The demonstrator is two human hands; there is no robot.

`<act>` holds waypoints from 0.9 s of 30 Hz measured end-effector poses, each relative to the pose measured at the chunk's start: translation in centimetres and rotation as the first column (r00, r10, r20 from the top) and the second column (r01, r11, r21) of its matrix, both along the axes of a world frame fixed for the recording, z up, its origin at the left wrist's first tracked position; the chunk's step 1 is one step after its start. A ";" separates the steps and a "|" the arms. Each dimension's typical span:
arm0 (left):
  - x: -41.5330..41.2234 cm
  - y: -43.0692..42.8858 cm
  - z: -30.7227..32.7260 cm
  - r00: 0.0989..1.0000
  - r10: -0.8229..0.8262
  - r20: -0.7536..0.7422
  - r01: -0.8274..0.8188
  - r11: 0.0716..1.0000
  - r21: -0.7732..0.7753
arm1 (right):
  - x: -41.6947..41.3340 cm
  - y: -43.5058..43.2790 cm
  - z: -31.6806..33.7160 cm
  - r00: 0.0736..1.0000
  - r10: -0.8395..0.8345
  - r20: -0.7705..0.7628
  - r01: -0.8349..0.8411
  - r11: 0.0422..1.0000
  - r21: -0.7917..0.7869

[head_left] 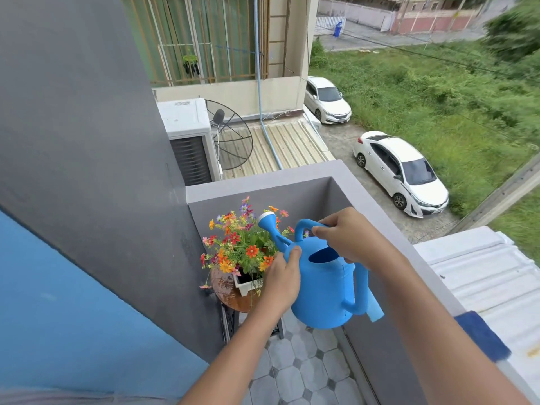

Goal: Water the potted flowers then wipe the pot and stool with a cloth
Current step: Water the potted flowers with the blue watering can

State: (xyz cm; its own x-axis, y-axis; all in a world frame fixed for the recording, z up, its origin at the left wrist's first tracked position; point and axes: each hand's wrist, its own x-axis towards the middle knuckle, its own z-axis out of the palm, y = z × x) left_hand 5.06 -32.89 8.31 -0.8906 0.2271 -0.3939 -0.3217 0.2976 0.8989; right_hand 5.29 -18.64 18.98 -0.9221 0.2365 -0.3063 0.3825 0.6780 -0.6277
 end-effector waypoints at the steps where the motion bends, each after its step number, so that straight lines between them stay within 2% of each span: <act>1: 0.0 0.2 -0.3 1.000 -0.008 -0.017 0.008 1.000 -0.006 | 0.3 0.4 -0.3 1.000 -0.012 0.007 0.012 0.999 -0.043; 5: 0.4 1.6 -1.0 0.995 -0.005 -0.095 0.006 1.000 0.017 | 1.5 2.4 -0.9 0.995 -0.063 0.073 0.083 0.944 -0.320; 7: 0.3 2.5 -1.1 0.993 -0.026 -0.117 0.029 0.999 0.030 | 2.3 3.2 -0.8 0.991 -0.074 0.112 0.114 0.905 -0.409; 13: -0.6 6.2 -1.5 0.972 -0.151 -0.178 0.149 0.989 -0.024 | 4.1 6.7 -2.5 0.964 -0.152 0.218 0.256 0.748 -0.612; 17: -1.5 9.6 -2.2 0.942 -0.266 -0.205 0.258 0.964 -0.068 | 4.9 9.4 -4.1 0.936 -0.312 0.162 0.337 0.668 -0.663; 22: -3.4 15.8 -2.2 0.910 -0.345 -0.231 0.341 0.938 -0.061 | 5.7 12.8 -6.2 0.804 -0.592 0.057 0.447 0.538 -0.715; 27: -4.5 22.9 -3.0 0.868 -0.458 -0.192 0.445 0.889 -0.110 | 5.3 16.8 -8.2 0.652 -0.758 0.033 0.512 0.407 -0.757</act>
